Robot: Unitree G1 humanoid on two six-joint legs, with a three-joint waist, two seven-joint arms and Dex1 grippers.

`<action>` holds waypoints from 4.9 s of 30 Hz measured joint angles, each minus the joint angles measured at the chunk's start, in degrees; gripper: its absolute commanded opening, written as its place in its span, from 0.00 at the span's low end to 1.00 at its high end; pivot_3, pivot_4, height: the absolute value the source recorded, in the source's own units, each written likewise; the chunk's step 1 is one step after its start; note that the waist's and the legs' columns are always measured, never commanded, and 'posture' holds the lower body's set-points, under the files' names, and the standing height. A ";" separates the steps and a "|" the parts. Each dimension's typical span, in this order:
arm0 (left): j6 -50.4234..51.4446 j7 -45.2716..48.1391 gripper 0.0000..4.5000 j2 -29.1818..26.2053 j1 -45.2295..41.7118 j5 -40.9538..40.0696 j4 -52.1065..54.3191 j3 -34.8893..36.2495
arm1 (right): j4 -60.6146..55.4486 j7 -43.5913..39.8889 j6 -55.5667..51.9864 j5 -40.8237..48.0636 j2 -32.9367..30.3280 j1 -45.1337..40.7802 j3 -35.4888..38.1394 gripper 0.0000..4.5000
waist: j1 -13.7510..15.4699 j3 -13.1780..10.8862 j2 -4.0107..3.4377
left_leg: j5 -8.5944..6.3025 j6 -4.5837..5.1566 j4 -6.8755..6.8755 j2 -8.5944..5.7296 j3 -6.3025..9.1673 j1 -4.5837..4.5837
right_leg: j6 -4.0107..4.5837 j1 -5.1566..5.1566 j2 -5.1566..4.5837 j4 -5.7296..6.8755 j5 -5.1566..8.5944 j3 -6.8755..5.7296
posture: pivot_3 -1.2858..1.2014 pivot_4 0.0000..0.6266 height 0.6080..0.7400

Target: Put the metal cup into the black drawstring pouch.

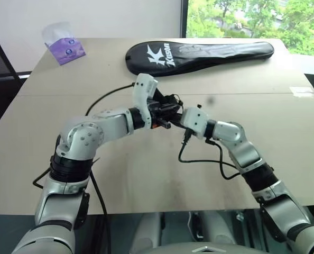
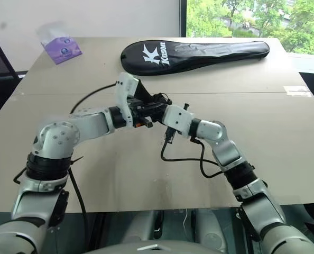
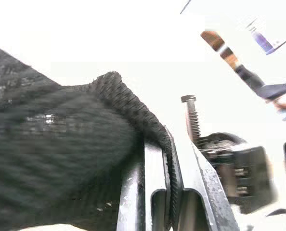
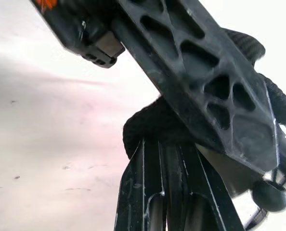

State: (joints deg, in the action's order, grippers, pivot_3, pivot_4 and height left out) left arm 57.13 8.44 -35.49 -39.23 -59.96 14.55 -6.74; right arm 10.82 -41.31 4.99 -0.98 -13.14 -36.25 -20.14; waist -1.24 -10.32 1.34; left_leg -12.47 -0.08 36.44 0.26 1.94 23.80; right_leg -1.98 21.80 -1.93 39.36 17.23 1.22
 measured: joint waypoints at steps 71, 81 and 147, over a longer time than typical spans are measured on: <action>10.32 -14.97 0.00 8.48 1.23 -34.35 -20.59 11.08 | -12.18 -4.85 -6.02 -6.57 -7.83 8.52 0.50 0.38 | 0.58 0.01 0.04 | 0.02 -0.03 0.48 -0.04 0.07 0.03 | 0.00 -0.04 -0.05 0.39 -0.01 -0.14 | 0.52 0.24 1.00; 11.08 7.53 0.00 6.45 -1.40 -24.62 -29.98 15.14 | -41.48 -5.69 -31.47 8.62 -13.45 15.63 11.43 0.69 | 0.42 0.01 0.03 | 0.02 -0.02 0.44 -0.04 0.12 0.05 | 0.01 -0.03 -0.08 0.38 0.00 -0.20 | 0.52 0.24 1.00; 24.01 31.72 0.00 6.20 -1.45 -5.16 -27.75 26.10 | -18.46 9.04 -31.56 7.59 -6.96 0.68 10.08 0.02 | -0.52 0.00 0.01 | 0.02 0.02 0.32 -0.06 0.06 0.07 | 0.02 0.07 -0.14 0.42 0.01 -0.10 | 0.52 0.24 1.00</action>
State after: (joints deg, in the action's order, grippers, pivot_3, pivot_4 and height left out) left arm 81.14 40.15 -29.29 -40.68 -65.12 -13.20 19.37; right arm -7.64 -32.27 -26.56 6.62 -20.10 -35.57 -10.06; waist -1.76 -10.32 1.35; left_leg -12.45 -0.05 36.77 0.20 2.00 23.87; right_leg -1.96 21.88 -2.08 39.78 17.24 1.12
